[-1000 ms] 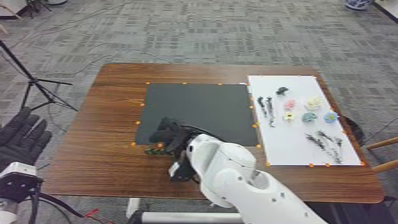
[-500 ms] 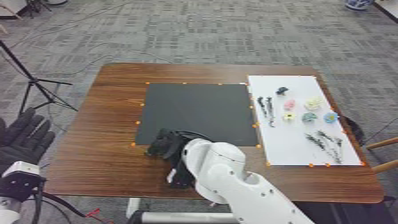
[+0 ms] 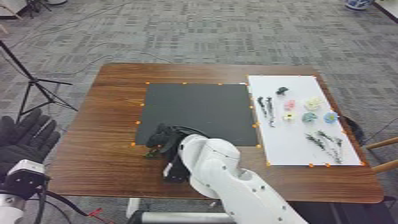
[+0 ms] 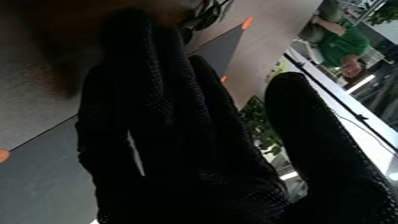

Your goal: Arrange flowers

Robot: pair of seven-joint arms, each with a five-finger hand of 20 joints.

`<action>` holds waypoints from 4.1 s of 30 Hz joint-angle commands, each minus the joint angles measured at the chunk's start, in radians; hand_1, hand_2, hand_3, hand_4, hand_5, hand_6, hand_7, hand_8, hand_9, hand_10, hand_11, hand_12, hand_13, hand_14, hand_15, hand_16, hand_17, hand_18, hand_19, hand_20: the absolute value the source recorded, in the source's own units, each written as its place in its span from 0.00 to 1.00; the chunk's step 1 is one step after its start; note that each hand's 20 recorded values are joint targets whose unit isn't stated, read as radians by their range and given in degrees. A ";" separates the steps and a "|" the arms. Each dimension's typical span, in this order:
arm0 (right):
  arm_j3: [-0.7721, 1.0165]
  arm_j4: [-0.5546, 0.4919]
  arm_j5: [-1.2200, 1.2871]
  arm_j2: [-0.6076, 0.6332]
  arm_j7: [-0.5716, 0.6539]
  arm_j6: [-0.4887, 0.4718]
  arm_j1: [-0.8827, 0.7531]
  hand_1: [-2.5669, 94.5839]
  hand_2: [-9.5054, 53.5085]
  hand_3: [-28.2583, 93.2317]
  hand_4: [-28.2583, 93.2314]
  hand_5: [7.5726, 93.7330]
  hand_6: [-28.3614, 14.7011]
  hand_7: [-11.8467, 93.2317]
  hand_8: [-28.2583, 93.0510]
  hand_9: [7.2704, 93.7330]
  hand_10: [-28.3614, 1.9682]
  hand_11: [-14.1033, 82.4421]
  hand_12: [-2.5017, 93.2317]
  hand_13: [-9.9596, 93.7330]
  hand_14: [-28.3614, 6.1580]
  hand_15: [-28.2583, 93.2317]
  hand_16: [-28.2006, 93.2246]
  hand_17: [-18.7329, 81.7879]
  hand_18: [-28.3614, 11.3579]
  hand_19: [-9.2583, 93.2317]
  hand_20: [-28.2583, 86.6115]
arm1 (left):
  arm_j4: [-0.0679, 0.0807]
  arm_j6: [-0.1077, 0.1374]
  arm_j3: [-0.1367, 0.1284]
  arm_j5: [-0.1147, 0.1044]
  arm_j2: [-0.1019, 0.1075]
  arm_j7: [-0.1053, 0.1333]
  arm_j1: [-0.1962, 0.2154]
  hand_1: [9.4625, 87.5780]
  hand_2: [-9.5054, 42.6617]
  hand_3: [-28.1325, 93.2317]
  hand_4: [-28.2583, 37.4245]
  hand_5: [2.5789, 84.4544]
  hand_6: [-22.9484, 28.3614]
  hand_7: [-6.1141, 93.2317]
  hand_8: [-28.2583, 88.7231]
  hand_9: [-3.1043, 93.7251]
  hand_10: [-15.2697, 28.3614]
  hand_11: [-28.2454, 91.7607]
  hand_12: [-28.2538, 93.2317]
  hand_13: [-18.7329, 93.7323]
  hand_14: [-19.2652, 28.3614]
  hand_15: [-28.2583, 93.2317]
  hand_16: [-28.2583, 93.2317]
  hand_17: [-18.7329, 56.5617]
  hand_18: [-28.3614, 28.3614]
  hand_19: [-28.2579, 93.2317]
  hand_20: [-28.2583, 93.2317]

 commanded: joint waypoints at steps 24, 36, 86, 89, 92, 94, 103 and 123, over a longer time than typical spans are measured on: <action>-0.092 -0.062 -0.221 0.136 -0.088 0.125 0.042 0.26 0.42 0.88 0.08 0.57 0.44 0.22 0.14 0.37 0.07 0.30 0.13 0.52 0.14 0.78 0.32 0.45 0.01 0.93 0.46 | -0.007 -0.015 -0.001 -0.013 -0.004 0.027 0.031 0.17 0.54 0.77 0.00 0.37 0.57 0.14 0.18 0.30 0.60 0.31 0.32 0.33 0.62 0.34 0.21 0.22 0.62 0.32 0.33; -0.050 -0.185 -0.194 0.154 -0.137 -0.069 -0.020 0.27 0.38 0.83 0.08 0.58 0.55 0.22 0.14 0.47 0.05 0.40 0.23 0.52 0.09 0.83 0.40 0.45 0.00 0.94 0.47 | -0.004 -0.014 0.001 -0.008 -0.003 0.013 0.021 0.17 0.54 0.77 0.00 0.37 0.58 0.14 0.18 0.31 0.60 0.32 0.33 0.33 0.63 0.35 0.22 0.22 0.63 0.33 0.32; -0.060 -0.055 -0.226 0.060 -0.039 -0.201 -0.005 0.24 0.45 0.84 0.08 0.58 0.17 0.16 0.14 0.47 0.00 0.38 0.22 0.50 0.05 0.84 0.42 0.45 0.00 0.93 0.51 | 0.000 -0.011 0.023 -0.018 0.010 0.013 0.013 0.17 0.54 0.76 0.00 0.37 0.58 0.14 0.18 0.30 0.60 0.32 0.33 0.33 0.65 0.36 0.22 0.21 0.64 0.33 0.32; -0.053 -0.075 -0.195 0.063 -0.033 -0.195 -0.011 0.24 0.45 0.84 0.08 0.60 0.18 0.16 0.14 0.50 0.00 0.38 0.23 0.51 0.05 0.83 0.42 0.46 0.00 0.93 0.50 | 0.001 -0.008 0.025 -0.020 0.011 0.012 0.011 0.17 0.54 0.77 0.00 0.37 0.58 0.14 0.18 0.30 0.61 0.32 0.33 0.33 0.64 0.36 0.22 0.21 0.64 0.33 0.33; -0.058 -0.105 -0.177 0.079 -0.047 -0.146 -0.015 0.25 0.45 0.84 0.09 0.62 0.19 0.17 0.14 0.52 0.00 0.38 0.23 0.52 0.04 0.83 0.42 0.46 0.00 0.93 0.50 | 0.002 -0.010 0.027 -0.022 0.009 0.014 0.012 0.17 0.54 0.76 0.00 0.37 0.58 0.14 0.18 0.30 0.60 0.32 0.33 0.33 0.64 0.36 0.22 0.21 0.64 0.33 0.33; -0.063 -0.124 -0.180 0.088 -0.065 -0.111 -0.017 0.25 0.45 0.84 0.09 0.63 0.20 0.17 0.14 0.53 0.00 0.39 0.23 0.53 0.05 0.83 0.42 0.46 0.00 0.93 0.50 | 0.001 -0.006 0.027 -0.020 0.007 0.013 0.013 0.17 0.54 0.76 0.00 0.37 0.58 0.14 0.18 0.30 0.60 0.32 0.33 0.33 0.65 0.36 0.22 0.21 0.64 0.33 0.33; -0.094 -0.188 -0.208 0.133 -0.090 0.127 0.000 0.26 0.43 0.85 0.09 0.63 0.19 0.17 0.15 0.52 0.00 0.39 0.24 0.53 0.07 0.83 0.43 0.47 0.00 0.92 0.49 | 0.004 -0.014 0.022 -0.022 0.015 0.014 0.017 0.17 0.54 0.77 0.00 0.37 0.58 0.14 0.18 0.30 0.60 0.32 0.33 0.33 0.65 0.36 0.22 0.21 0.64 0.33 0.33; -0.052 -0.114 -0.266 0.068 -0.184 -0.256 -0.043 0.28 0.38 0.81 0.07 0.54 0.63 0.21 0.13 0.34 0.00 0.25 0.18 0.44 0.01 0.81 0.40 0.40 0.00 0.89 0.50 | 0.012 -0.018 0.028 -0.009 0.012 -0.018 -0.011 0.17 0.54 0.76 0.00 0.37 0.58 0.14 0.19 0.31 0.60 0.32 0.33 0.33 0.65 0.36 0.22 0.21 0.64 0.33 0.33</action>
